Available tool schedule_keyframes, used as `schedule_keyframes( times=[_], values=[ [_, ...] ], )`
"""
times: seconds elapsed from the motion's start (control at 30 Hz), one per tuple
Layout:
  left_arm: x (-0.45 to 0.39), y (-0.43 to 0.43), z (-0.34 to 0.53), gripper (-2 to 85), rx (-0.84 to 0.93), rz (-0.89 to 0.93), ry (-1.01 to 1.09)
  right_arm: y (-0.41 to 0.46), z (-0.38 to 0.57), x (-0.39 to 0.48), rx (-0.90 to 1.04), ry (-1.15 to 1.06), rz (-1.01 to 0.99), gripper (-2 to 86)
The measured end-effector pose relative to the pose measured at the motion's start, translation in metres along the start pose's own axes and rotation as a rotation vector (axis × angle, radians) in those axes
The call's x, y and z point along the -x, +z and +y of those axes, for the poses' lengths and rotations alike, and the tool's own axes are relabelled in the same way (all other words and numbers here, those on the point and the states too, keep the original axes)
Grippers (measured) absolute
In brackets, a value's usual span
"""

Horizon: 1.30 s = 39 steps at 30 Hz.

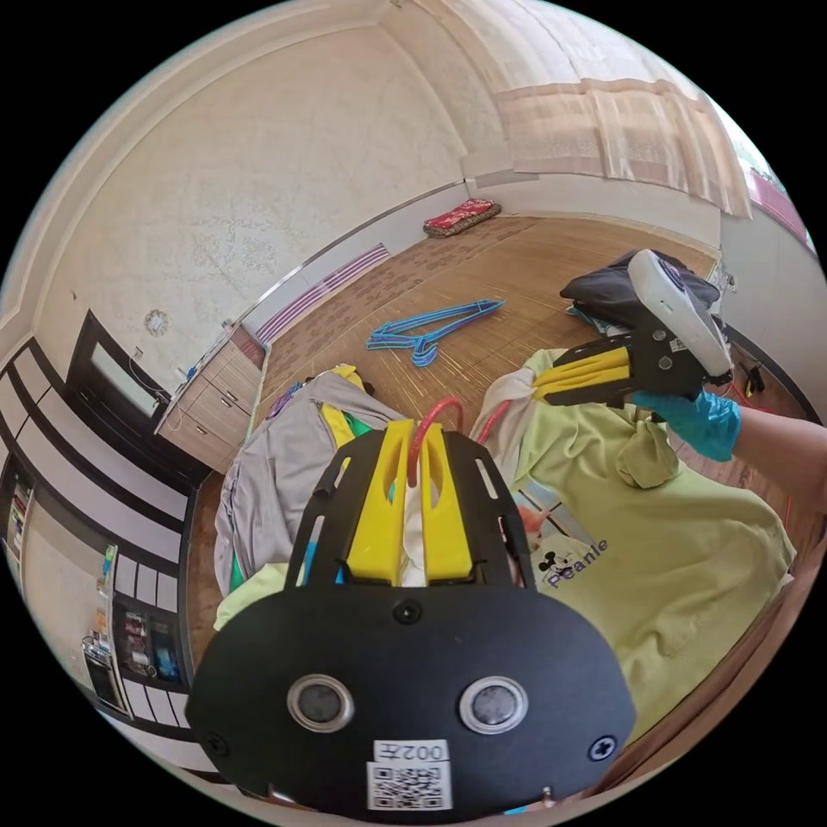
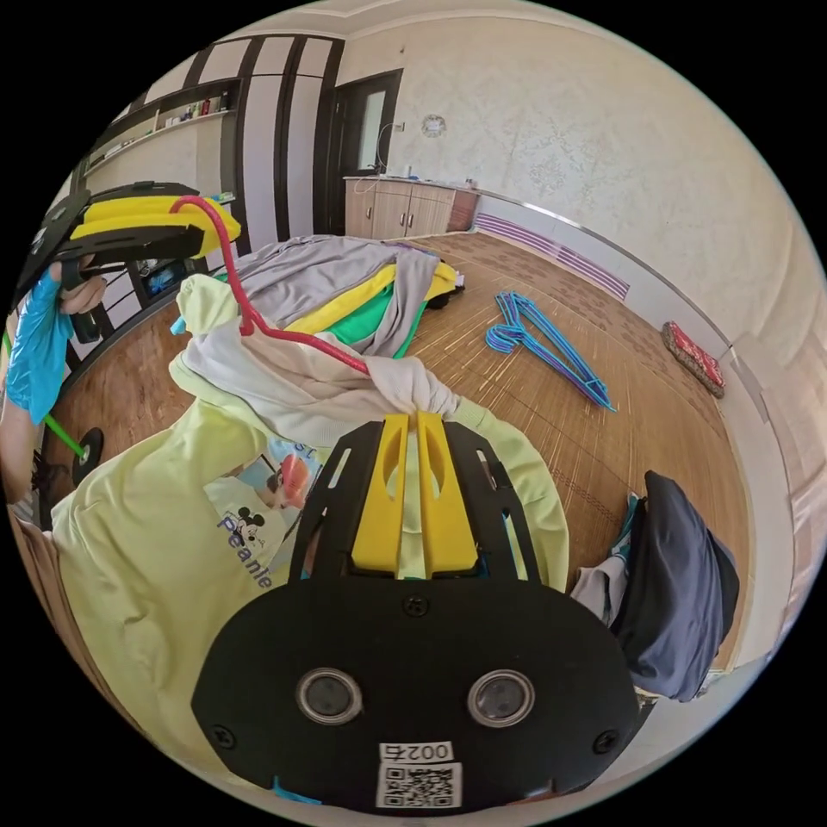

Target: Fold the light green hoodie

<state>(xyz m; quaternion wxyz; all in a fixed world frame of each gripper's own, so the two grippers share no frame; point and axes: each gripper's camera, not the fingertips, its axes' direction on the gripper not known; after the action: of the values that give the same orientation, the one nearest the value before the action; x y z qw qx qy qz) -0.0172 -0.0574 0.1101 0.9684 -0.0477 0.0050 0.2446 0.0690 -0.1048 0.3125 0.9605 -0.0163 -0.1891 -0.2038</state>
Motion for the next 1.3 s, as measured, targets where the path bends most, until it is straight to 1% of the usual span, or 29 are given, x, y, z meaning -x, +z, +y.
schedule_keyframes(
  times=[0.07,0.2,0.27,0.7,0.93,1.1,1.3],
  values=[
    [-0.004,-0.001,-0.001,-0.9,0.006,-0.004,0.007,-0.001,-0.002,0.004,-0.003,-0.005,-0.011,1.0],
    [-0.013,-0.003,-0.003,-0.9,0.008,-0.007,0.027,-0.011,-0.009,0.024,-0.078,-0.06,0.014,6.5],
    [-0.015,-0.003,-0.004,-0.9,0.009,-0.004,0.024,-0.01,-0.013,0.03,-0.081,-0.069,0.035,7.7],
    [-0.018,-0.004,-0.002,-0.9,0.005,0.011,0.012,0.013,-0.027,0.038,-0.004,-0.114,0.206,4.7],
    [-0.014,-0.005,-0.004,-0.9,0.018,-0.009,-0.015,0.022,-0.027,0.011,0.001,-0.002,0.159,2.3],
    [-0.013,-0.004,-0.005,-0.9,0.021,-0.021,-0.03,0.019,-0.023,0.003,-0.016,0.038,0.061,4.7],
    [-0.013,-0.002,-0.009,-0.9,0.024,-0.013,-0.043,0.015,-0.036,0.015,-0.053,0.01,0.049,7.5]
  ],
)
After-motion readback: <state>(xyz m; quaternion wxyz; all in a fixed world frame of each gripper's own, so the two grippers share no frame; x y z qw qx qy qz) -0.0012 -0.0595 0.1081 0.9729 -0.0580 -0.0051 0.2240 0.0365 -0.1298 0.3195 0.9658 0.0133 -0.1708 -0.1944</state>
